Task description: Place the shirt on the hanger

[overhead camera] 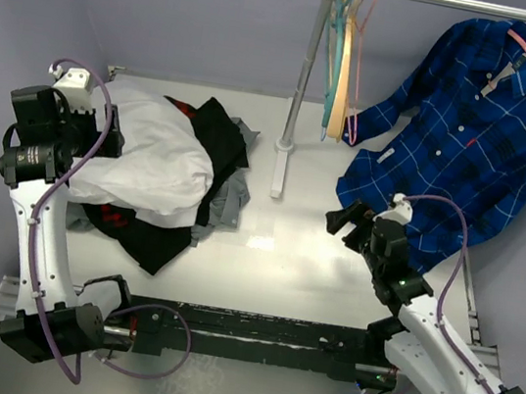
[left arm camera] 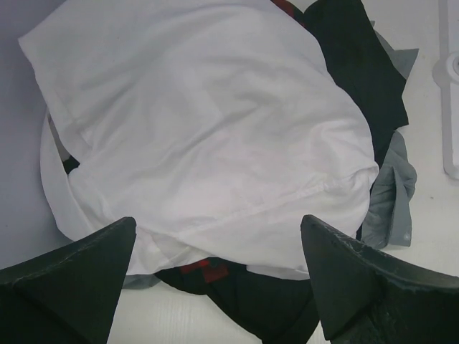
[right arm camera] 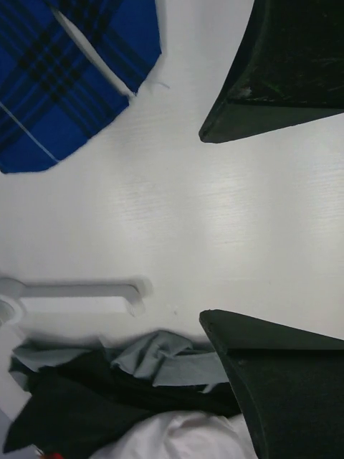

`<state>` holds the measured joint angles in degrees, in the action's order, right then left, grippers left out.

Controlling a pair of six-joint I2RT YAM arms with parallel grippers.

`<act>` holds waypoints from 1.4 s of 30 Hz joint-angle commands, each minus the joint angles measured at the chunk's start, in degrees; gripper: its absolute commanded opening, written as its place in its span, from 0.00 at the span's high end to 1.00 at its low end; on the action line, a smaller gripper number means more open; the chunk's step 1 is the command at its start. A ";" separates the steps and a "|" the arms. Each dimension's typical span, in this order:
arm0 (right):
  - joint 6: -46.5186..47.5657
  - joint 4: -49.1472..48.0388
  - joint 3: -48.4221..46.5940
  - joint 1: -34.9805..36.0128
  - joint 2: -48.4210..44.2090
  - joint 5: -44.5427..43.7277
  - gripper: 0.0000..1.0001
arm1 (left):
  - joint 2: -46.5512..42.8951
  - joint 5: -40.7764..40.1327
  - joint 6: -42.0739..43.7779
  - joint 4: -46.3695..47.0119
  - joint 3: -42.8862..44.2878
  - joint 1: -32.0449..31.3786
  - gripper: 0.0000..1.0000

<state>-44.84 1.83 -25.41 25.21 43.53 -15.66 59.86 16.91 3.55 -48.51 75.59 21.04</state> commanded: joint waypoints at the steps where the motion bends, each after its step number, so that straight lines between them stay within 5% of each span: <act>1: 5.20 -17.00 6.85 0.36 -1.75 19.68 0.00 | 0.53 1.03 -1.35 0.81 2.20 0.45 0.00; 4: 2.43 -30.98 12.08 0.52 -0.54 24.46 0.00 | 1.72 1.78 1.60 0.10 2.30 0.34 0.00; 7: 6.87 -31.73 10.18 0.96 4.64 24.20 0.00 | 2.42 -1.32 10.67 -1.49 2.54 -1.22 0.00; 14: 12.92 -33.23 6.06 1.46 15.67 28.04 0.00 | 2.66 15.54 41.64 -17.05 -3.24 -3.06 0.01; 18: 11.07 -38.12 6.55 2.05 20.51 30.15 0.00 | 0.74 18.78 52.76 -25.43 -6.48 -10.01 0.01; 26: 8.54 -44.40 7.93 4.36 26.43 29.80 0.00 | -0.60 7.53 55.95 -16.35 -20.42 -19.10 0.01; 38: 10.59 -43.51 5.73 7.86 27.61 30.24 0.00 | 4.63 9.00 54.02 4.21 -27.84 -20.16 0.00; 42: 18.89 -39.01 0.99 14.21 29.92 27.63 0.00 | 8.13 9.76 54.08 4.02 -25.69 -20.24 0.16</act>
<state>-33.89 -38.59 -18.52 34.28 71.79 13.19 66.06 24.25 56.62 -47.86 48.01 1.08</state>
